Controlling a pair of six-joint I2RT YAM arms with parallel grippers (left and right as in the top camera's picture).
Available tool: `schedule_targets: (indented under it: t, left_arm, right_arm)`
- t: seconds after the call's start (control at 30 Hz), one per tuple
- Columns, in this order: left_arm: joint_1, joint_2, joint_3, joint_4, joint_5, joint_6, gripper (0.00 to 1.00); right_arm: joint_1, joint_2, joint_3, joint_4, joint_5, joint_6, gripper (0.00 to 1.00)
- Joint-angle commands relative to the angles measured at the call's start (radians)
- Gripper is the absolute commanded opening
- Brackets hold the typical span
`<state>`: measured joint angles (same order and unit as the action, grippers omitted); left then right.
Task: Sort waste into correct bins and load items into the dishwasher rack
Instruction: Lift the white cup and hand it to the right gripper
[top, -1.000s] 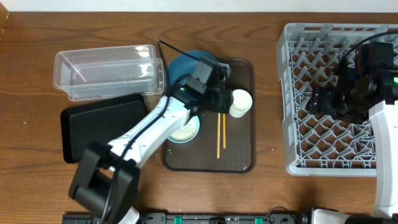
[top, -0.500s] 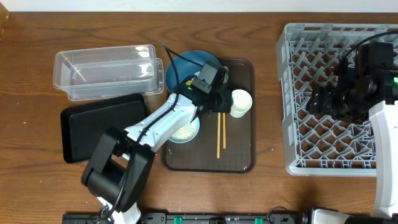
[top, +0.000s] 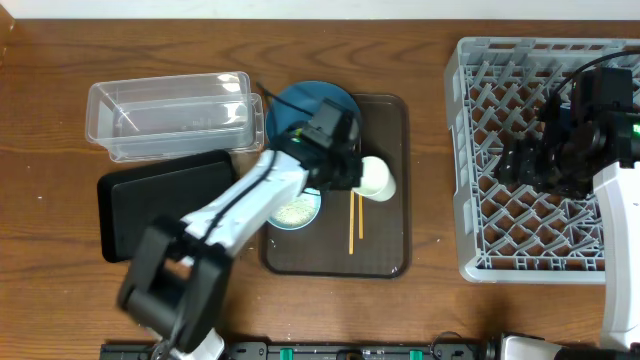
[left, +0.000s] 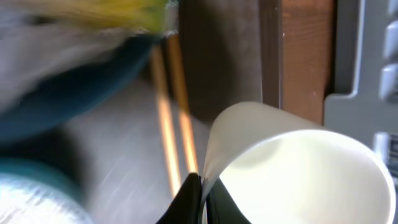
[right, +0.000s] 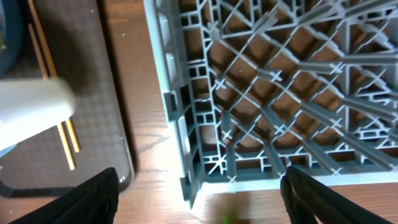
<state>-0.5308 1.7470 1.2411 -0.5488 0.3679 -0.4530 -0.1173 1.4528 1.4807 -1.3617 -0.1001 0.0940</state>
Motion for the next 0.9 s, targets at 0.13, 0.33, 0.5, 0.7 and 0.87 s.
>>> schedule_targets:
  t: [0.13, 0.33, 0.5, 0.7, 0.87]
  left_arm:
    - [0.208, -0.189, 0.01, -0.14, 0.283, 0.029, 0.06]
    - [0.341, -0.205, 0.01, -0.142, 0.728, 0.126, 0.06]
    - [0.357, -0.205, 0.01, -0.142, 0.991, 0.23, 0.06]
    - [0.355, -0.205, 0.01, -0.135, 1.092, 0.232, 0.06]
    - [0.355, -0.205, 0.01, -0.135, 1.091, 0.231, 0.06]
  right_arm:
    - [0.006, -0.001, -0.005, 0.071, -0.19, -0.135, 0.88]
    - [0.028, 0.019, -0.024, 0.087, -0.726, -0.445, 0.89]
    - [0.095, 0.02, -0.09, 0.095, -1.016, -0.641, 0.9]
    - [0.194, 0.02, -0.14, 0.167, -1.115, -0.694, 0.9]
    - [0.261, 0.02, -0.142, 0.23, -1.162, -0.689, 0.9]
